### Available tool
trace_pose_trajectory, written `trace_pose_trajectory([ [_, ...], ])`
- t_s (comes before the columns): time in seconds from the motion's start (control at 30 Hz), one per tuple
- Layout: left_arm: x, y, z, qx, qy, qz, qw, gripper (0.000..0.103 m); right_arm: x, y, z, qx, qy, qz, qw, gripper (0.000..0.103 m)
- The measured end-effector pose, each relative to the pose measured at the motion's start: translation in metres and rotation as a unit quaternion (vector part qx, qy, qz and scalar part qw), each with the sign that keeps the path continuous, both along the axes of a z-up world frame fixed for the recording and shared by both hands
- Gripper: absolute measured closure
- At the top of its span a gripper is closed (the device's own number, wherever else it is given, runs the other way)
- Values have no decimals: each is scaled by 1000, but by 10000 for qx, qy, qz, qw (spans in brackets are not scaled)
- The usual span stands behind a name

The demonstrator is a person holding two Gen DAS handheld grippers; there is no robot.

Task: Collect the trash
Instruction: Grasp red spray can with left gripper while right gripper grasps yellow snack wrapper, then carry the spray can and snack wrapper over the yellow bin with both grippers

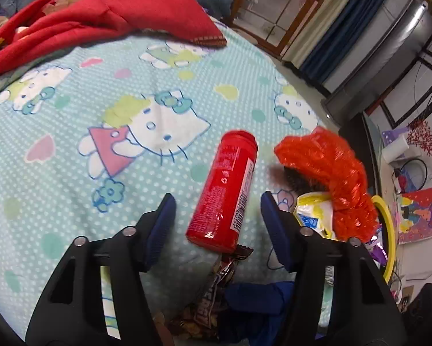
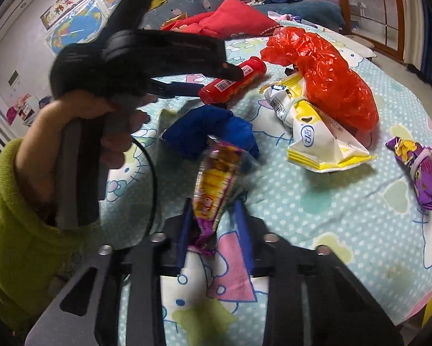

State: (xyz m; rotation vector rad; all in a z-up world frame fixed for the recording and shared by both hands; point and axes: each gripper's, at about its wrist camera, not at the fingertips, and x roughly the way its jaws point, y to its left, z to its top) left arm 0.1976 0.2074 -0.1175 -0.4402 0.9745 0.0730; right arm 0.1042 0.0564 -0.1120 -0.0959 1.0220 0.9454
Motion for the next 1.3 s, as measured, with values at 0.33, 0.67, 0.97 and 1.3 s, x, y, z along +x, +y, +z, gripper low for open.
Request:
trace_pose_trajectory([
  [0.33, -16, -5, -1, 262, -120, 131, 9995, 74, -15, -16, 16, -26, -301, 117, 9995, 85],
  [0.67, -72, 2, 46, 51, -989, 568, 9935, 76, -17, -39, 56, 228, -805, -8, 9965, 86],
  [0.97, -98, -13, 88, 72, -1608, 564, 9853, 76, -9, -63, 80, 409, -1122, -207, 9926, 86],
  [1.3, -108, -47, 117, 39, -2047, 122, 9787, 76, -3, -101, 101, 515, -1377, -640, 9871, 86],
])
